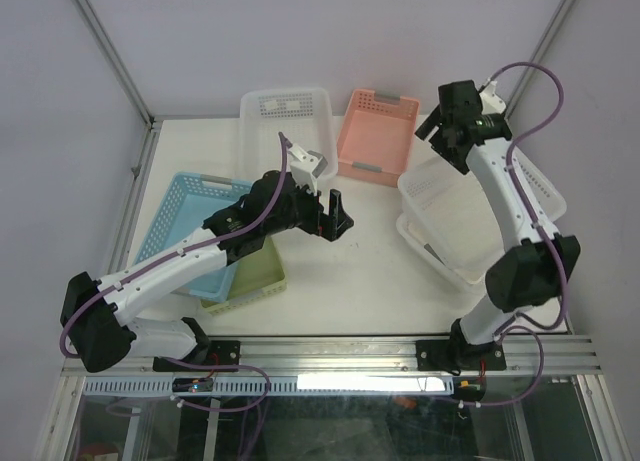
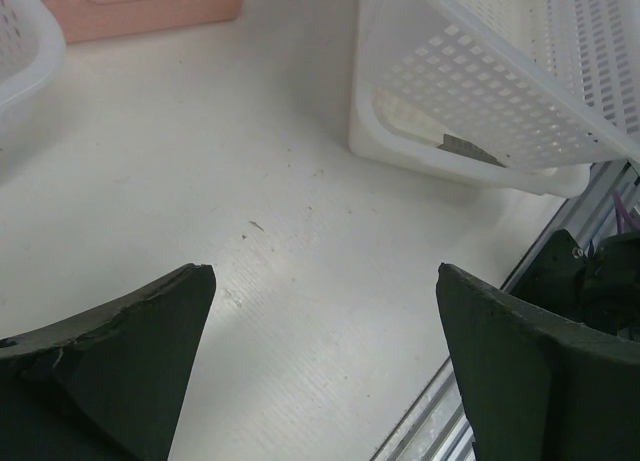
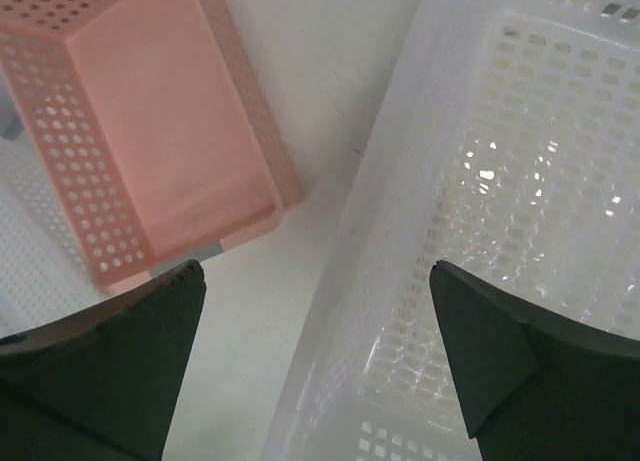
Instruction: Turn the large container upside down
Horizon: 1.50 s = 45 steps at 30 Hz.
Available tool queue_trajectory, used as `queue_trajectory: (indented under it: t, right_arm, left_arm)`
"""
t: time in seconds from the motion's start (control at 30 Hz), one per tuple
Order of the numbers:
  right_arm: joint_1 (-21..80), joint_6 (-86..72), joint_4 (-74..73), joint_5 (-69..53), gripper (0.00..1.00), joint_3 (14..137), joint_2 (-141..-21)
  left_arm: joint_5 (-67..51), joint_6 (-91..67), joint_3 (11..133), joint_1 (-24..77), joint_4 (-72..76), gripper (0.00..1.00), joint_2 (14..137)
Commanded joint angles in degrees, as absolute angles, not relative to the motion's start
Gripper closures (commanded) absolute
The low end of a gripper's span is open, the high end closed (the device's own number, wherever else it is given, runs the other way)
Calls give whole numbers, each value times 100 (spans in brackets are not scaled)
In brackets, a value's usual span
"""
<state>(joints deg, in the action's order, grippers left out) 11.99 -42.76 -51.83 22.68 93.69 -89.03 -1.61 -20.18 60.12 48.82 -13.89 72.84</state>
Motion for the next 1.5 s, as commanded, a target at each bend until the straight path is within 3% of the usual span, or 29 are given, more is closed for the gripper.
queue_trajectory:
  t: [0.0,0.17,0.33,0.43,0.53,0.83,0.93,1.2,1.33,1.47]
  right_arm:
    - [1195,-4910,-6628,2607,1,10514,-9851]
    - [1195,-4975,-7421,2592,4,11100,-10612]
    - [1195,-4856,-7187,2552,19,10717,-10475]
    - [1196,-4765,-7003,2711,22,10459,-10182]
    - [1191,-4713,-6808,2810,31,10181,-9907]
    - [1182,-4463,-6459,2733,86,9802,-9385]
    - [1187,-4292,-6457,2562,99,9846,-9171]
    - [1231,-3243,-5417,1905,100,9144,-7540]
    - [1232,-2462,-4287,503,100,8578,-6309]
    - [1233,-2357,-3766,-848,100,8837,-6006]
  left_arm:
    - [-360,-2037,5998,4933,-1082,1,7077]
    - [-334,-2129,5911,4934,-1086,1,6970]
    - [-325,-2157,5859,4934,-1088,1,6916]
    - [-325,-2137,5870,4933,-1084,1,6938]
    - [-313,-2127,5883,4936,-1082,1,6985]
    - [-297,-2109,5877,4933,-1073,1,7092]
    - [-229,-2150,5840,4931,-1038,1,7167]
    - [167,-2455,5770,4932,-836,1,7777]
    - [244,-2617,5805,4931,-761,1,8134]
    - [397,-2754,5689,4931,-759,1,8505]
